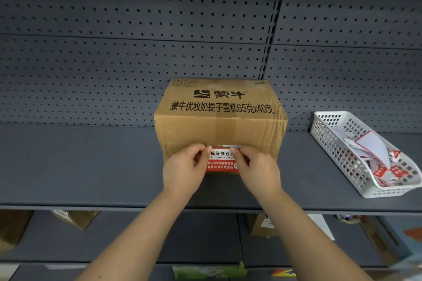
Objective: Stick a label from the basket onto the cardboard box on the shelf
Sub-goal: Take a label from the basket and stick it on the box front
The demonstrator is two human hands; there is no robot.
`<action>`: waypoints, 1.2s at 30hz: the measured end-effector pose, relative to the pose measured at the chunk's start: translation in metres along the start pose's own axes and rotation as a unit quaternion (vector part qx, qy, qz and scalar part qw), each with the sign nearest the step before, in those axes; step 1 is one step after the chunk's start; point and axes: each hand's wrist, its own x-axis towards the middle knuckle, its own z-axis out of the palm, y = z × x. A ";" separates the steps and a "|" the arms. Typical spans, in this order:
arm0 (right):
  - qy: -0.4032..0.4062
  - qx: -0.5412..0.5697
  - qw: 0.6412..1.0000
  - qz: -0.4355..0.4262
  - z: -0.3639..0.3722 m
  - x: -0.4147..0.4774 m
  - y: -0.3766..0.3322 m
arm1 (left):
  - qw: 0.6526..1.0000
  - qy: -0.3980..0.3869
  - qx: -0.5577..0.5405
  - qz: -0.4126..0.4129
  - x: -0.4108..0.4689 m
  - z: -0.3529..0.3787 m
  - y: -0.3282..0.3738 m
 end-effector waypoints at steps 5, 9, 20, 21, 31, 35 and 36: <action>0.033 -0.036 0.999 -0.017 0.005 0.003 0.001 | 0.999 0.026 0.021 0.019 0.004 0.005 0.000; 0.054 -0.072 0.995 -0.031 0.007 0.006 0.002 | 0.999 0.035 0.040 0.013 0.005 0.008 -0.001; 0.107 -0.110 0.986 -0.060 0.014 0.013 0.011 | 0.994 0.068 0.071 0.046 0.011 0.014 -0.004; 0.100 -0.107 0.988 -0.048 0.011 0.013 0.012 | 0.994 0.072 0.074 0.046 0.012 0.012 -0.006; 0.148 -0.135 0.952 -0.233 -0.024 -0.007 0.046 | 0.950 0.097 0.128 0.269 0.000 -0.019 -0.038; 0.027 -0.343 0.875 -0.341 0.007 -0.011 0.041 | 0.867 -0.074 0.328 0.368 -0.005 0.010 -0.043; 0.004 -0.378 0.865 -0.328 0.009 -0.007 0.046 | 0.858 -0.092 0.363 0.350 -0.002 0.011 -0.046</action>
